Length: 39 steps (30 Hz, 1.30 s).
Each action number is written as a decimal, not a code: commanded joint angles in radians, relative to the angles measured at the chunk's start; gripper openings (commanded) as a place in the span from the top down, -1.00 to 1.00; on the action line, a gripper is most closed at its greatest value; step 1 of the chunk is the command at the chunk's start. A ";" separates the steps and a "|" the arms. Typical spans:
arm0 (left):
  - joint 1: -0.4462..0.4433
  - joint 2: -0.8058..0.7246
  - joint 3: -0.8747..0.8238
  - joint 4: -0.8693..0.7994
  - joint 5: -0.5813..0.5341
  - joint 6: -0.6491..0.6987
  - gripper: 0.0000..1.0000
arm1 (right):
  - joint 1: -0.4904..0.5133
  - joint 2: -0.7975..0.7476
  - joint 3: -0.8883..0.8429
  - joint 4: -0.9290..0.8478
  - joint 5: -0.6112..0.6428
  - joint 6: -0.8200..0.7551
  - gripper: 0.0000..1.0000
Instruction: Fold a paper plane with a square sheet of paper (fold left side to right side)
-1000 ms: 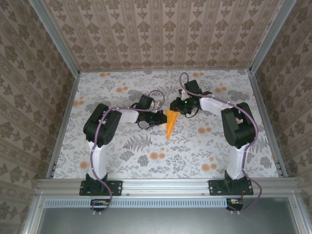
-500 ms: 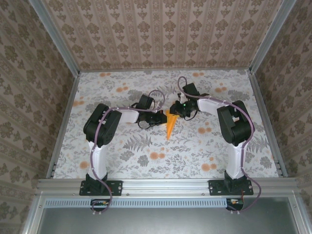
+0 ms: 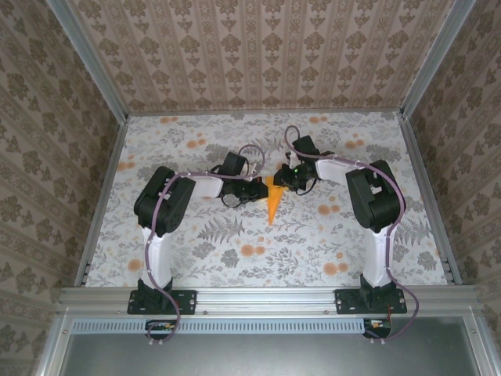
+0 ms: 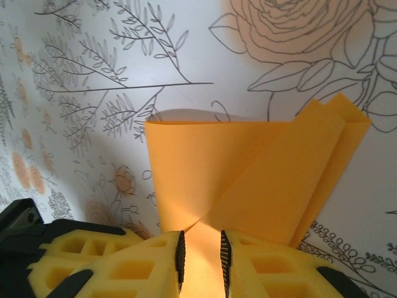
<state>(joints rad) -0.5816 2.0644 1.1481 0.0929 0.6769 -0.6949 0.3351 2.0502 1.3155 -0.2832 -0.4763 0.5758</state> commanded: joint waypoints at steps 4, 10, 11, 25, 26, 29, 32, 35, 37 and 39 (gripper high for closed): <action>0.008 0.026 -0.015 -0.093 -0.071 0.021 1.00 | -0.008 0.048 -0.008 -0.069 0.030 -0.014 0.51; 0.016 -0.035 -0.029 -0.083 -0.062 0.033 0.82 | -0.014 0.054 -0.036 -0.095 0.056 -0.014 0.52; 0.019 -0.058 -0.033 -0.086 -0.060 0.036 0.74 | -0.017 0.054 -0.043 -0.091 0.056 -0.012 0.52; -0.007 -0.307 -0.114 -0.095 0.082 -0.019 0.60 | -0.018 0.059 -0.046 -0.084 0.051 -0.018 0.53; -0.019 -0.300 -0.107 -0.081 0.101 -0.038 0.60 | -0.019 0.060 -0.045 -0.085 0.051 -0.017 0.53; -0.055 -0.263 -0.068 -0.056 0.132 -0.075 0.60 | -0.017 0.061 -0.046 -0.085 0.051 -0.018 0.53; -0.075 -0.225 -0.038 -0.090 0.107 -0.062 0.59 | -0.018 0.061 -0.042 -0.085 0.049 -0.019 0.53; -0.076 -0.194 -0.035 -0.097 0.094 -0.064 0.59 | -0.017 0.061 -0.039 -0.087 0.047 -0.020 0.53; -0.081 -0.173 -0.033 -0.093 0.099 -0.065 0.60 | -0.016 0.061 -0.037 -0.088 0.045 -0.022 0.54; -0.087 -0.156 -0.029 -0.090 0.103 -0.066 0.59 | -0.017 0.061 -0.036 -0.089 0.045 -0.024 0.53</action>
<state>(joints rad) -0.6628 1.8835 1.0901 0.0082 0.7605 -0.7429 0.3260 2.0621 1.3067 -0.2859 -0.4789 0.5739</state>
